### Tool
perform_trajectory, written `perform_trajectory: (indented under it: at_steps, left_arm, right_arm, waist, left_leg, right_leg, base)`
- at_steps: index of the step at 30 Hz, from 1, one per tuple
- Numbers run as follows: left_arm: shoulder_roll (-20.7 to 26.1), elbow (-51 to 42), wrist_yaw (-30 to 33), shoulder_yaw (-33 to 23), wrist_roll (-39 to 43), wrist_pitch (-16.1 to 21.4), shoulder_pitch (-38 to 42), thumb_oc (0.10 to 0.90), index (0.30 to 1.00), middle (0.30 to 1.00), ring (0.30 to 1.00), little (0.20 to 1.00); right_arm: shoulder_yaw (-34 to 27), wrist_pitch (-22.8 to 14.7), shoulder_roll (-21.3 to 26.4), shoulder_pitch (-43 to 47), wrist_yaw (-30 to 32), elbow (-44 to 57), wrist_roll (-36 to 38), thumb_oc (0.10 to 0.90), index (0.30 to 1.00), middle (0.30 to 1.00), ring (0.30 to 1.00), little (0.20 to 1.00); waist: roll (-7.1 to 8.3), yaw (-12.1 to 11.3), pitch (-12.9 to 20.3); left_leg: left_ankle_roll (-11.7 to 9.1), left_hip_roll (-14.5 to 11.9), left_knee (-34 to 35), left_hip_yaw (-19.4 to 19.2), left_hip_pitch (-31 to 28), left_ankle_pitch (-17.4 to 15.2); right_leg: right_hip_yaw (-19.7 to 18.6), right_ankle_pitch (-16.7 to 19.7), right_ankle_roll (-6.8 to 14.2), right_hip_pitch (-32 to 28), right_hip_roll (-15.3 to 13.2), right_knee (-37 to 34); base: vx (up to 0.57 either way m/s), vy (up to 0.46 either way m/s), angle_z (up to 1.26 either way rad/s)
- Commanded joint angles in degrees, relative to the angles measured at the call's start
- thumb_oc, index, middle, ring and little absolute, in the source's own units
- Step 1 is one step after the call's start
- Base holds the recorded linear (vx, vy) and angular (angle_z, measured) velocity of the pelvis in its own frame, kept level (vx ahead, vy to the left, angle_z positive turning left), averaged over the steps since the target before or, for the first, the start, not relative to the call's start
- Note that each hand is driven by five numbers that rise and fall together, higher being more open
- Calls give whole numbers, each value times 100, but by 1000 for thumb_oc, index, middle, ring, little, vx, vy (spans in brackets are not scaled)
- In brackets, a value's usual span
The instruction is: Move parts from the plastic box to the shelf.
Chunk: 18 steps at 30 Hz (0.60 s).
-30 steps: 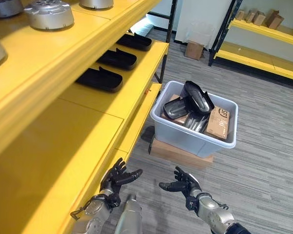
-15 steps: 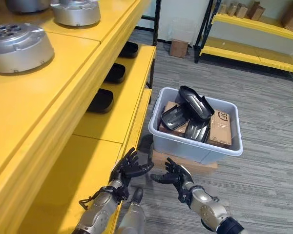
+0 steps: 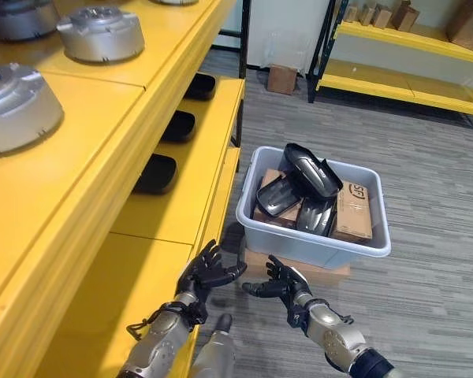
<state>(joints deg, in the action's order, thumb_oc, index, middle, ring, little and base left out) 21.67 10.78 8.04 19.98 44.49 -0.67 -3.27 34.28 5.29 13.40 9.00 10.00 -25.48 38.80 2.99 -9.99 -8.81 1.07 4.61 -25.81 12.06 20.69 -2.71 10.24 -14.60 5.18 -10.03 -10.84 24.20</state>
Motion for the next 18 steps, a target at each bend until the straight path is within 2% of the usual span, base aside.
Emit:
perform_trajectory:
  at_steps: [1, 3, 4, 6, 7, 9, 10, 11, 14, 16, 18]
  left_arm:
    - [628, -403, 175, -468, -154, 445, 28, 900, 1000, 1000, 1000, 1000]
    - [592, -402, 154, -465, -157, 415, -11, 900, 1000, 1000, 1000, 1000]
    - [597, -398, 129, -459, -194, 416, -35, 900, 1000, 1000, 1000, 1000]
    - [596, -398, 129, -460, -195, 417, -35, 900, 1000, 1000, 1000, 1000]
    - [594, -388, 111, -513, -157, 417, -115, 900, 1000, 1000, 1000, 1000]
    - [622, -347, 86, -545, -123, 427, -138, 900, 1000, 1000, 1000, 1000]
    - [636, -348, 77, -563, -77, 439, -136, 900, 1000, 1000, 1000, 1000]
    - [649, -325, 76, -574, -73, 452, -127, 900, 1000, 1000, 1000, 1000]
    - [669, -231, 90, -587, -60, 497, -22, 900, 1000, 1000, 1000, 1000]
    - [695, -181, 85, -581, -95, 533, 67, 900, 1000, 1000, 1000, 1000]
    - [687, -166, 101, -608, -72, 564, 83, 900, 1000, 1000, 1000, 1000]
  right_arm:
    - [-9, -354, -89, 128, -144, 342, -197, 900, 1000, 1000, 1000, 1000]
    - [2, -323, -142, 85, -147, 302, -201, 900, 1000, 1000, 1000, 1000]
    - [-5, -320, -159, 38, -167, 338, -208, 900, 1000, 1000, 1000, 1000]
    - [-5, -319, -158, 38, -167, 339, -208, 900, 1000, 1000, 1000, 1000]
    - [-59, -309, -171, -12, -157, 371, -204, 900, 1000, 1000, 1000, 1000]
    - [-52, -315, -191, 13, -151, 350, -186, 900, 1000, 1000, 1000, 1000]
    - [-45, -322, -193, 60, -140, 394, -166, 900, 1000, 1000, 1000, 1000]
    - [-38, -320, -199, 99, -126, 399, -163, 900, 1000, 1000, 1000, 1000]
    - [-15, -339, -214, 216, -73, 397, -195, 900, 1000, 1000, 1000, 1000]
    - [-11, -333, -207, 262, -80, 418, -224, 900, 1000, 1000, 1000, 1000]
    - [-6, -311, -203, 334, -76, 404, -257, 900, 1000, 1000, 1000, 1000]
  waist:
    - [-89, -30, 129]
    - [-233, 42, 12]
    - [-371, 99, -76]
    - [-355, 103, -90]
    - [-388, 131, -79]
    - [-371, 149, -108]
    - [-339, 126, -106]
    - [-347, 139, -125]
    - [-226, 91, -85]
    - [-159, 66, -43]
    - [-60, 30, 10]
  left_leg:
    - [484, 73, 1476, -49, -1274, -284]
    - [592, 123, 1545, -69, -1515, -307]
    - [618, 83, 1552, -82, -1670, -333]
    - [620, 104, 1544, -84, -1675, -337]
    - [640, 127, 1559, -152, -1854, -443]
    - [585, 140, 1541, -128, -1947, -518]
    - [521, 143, 1514, -121, -1911, -554]
    - [482, 125, 1486, -86, -1912, -593]
    - [297, 115, 1370, -10, -1787, -768]
    - [219, 94, 1294, 40, -1666, -863]
    - [173, 88, 1223, 15, -1580, -943]
  right_leg:
    - [-317, 1338, 271, 1438, 33, 765]
    - [-333, 1737, 310, 1776, 50, 1702]
    - [-119, 1758, 302, 2034, -32, 2170]
    - [-127, 1737, 306, 2039, -55, 2205]
    - [79, 1844, 252, 2147, -507, 1876]
    - [171, 1836, 243, 2032, -708, 1185]
    - [119, 1904, 277, 2039, -873, 556]
    - [73, 1985, 304, 1954, -909, 219]
    - [-152, 2510, 491, 1672, -1337, -1355]
    - [-265, 2914, 585, 1576, -1584, -1930]
    - [-196, 3190, 690, 1502, -1613, -2067]
  base:
    - [102, 343, 28]
    - [95, 320, 59]
    - [74, 247, 36]
    - [75, 112, -5]
    - [150, 82, -8]
    - [155, 0, -26]
    - [97, -100, -16]
    - [84, -163, -3]
    - [91, -199, 12]
    - [87, -214, 41]
    - [111, -219, 56]
